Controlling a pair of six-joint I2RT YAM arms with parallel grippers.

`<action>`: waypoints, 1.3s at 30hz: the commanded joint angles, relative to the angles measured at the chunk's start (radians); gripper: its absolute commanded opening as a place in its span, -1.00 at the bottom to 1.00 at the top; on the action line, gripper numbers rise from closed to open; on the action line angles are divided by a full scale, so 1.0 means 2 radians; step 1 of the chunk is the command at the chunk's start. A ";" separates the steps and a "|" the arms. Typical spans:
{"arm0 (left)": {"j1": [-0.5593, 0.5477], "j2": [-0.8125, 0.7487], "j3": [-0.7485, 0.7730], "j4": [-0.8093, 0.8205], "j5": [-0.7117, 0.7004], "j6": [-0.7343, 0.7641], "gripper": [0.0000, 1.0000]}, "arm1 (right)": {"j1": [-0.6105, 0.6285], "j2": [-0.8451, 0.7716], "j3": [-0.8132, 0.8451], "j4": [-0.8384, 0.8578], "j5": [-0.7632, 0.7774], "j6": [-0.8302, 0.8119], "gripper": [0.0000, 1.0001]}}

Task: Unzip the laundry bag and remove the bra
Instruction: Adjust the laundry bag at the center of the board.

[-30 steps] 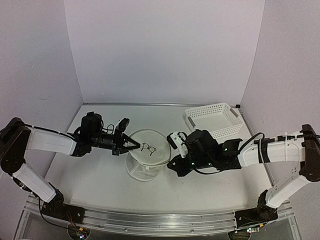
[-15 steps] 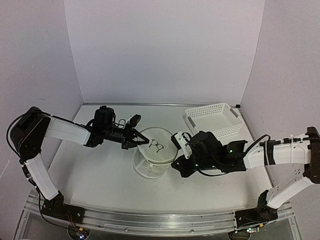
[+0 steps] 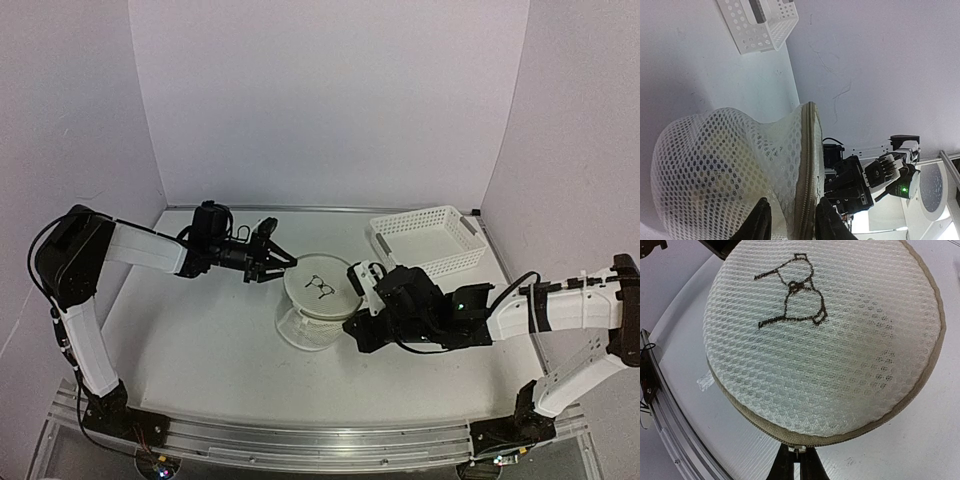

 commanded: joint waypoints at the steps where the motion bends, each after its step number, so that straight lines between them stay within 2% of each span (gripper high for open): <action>1: 0.013 -0.008 0.018 -0.034 -0.027 0.022 -0.31 | 0.003 0.000 0.018 0.015 0.041 0.033 -1.00; 7: 0.026 -0.060 0.003 -0.103 -0.091 0.059 -0.07 | 0.007 0.036 0.052 0.019 0.042 0.042 -1.00; 10: 0.025 -0.097 0.012 -0.192 -0.163 0.105 0.05 | 0.011 0.053 0.070 0.028 0.031 0.039 -1.00; 12: 0.025 -0.124 0.006 -0.217 -0.193 0.114 0.20 | 0.014 0.067 0.084 0.034 0.024 0.038 -1.00; 17: 0.025 -0.166 -0.015 -0.260 -0.218 0.118 0.42 | 0.021 0.106 0.125 0.039 0.006 0.039 -1.00; 19: 0.025 -0.182 -0.028 -0.269 -0.218 0.116 0.45 | 0.023 0.122 0.144 0.039 0.002 0.042 -1.00; 29: 0.023 -0.281 -0.103 -0.268 -0.205 0.032 0.48 | 0.025 0.176 0.190 0.043 -0.004 0.078 -1.00; 33: 0.020 -0.304 -0.145 -0.214 -0.173 -0.040 0.49 | 0.026 0.183 0.194 0.047 0.000 0.085 -1.00; 39: -0.010 -0.305 -0.175 -0.151 -0.168 -0.111 0.49 | 0.026 0.195 0.206 0.062 -0.005 0.091 -1.00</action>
